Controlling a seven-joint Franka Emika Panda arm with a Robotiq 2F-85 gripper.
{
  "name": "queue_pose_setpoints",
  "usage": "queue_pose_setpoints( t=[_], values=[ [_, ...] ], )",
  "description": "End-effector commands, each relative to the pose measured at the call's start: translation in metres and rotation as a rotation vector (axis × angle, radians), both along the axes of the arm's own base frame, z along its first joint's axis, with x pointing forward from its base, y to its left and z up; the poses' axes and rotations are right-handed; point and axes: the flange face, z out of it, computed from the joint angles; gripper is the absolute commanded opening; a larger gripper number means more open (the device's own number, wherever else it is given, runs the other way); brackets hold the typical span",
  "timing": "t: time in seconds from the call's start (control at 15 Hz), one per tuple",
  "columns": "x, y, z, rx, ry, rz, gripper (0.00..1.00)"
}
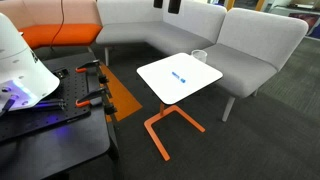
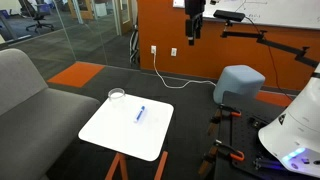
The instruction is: Put the blue object in the glass cup
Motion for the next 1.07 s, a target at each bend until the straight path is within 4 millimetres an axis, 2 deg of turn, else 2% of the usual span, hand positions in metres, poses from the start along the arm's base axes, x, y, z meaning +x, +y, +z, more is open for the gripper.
queue_pose_setpoints(
  t=[0.0, 0.93, 1.0],
  values=[
    [0.0001, 0.0000, 0.0004, 0.000, 0.001, 0.000, 1.00],
    [0.0001, 0.0000, 0.0004, 0.000, 0.001, 0.000, 1.00],
    [0.0057, 0.0035, -0.0057, 0.001, 0.000, 0.017, 1.00]
  ],
)
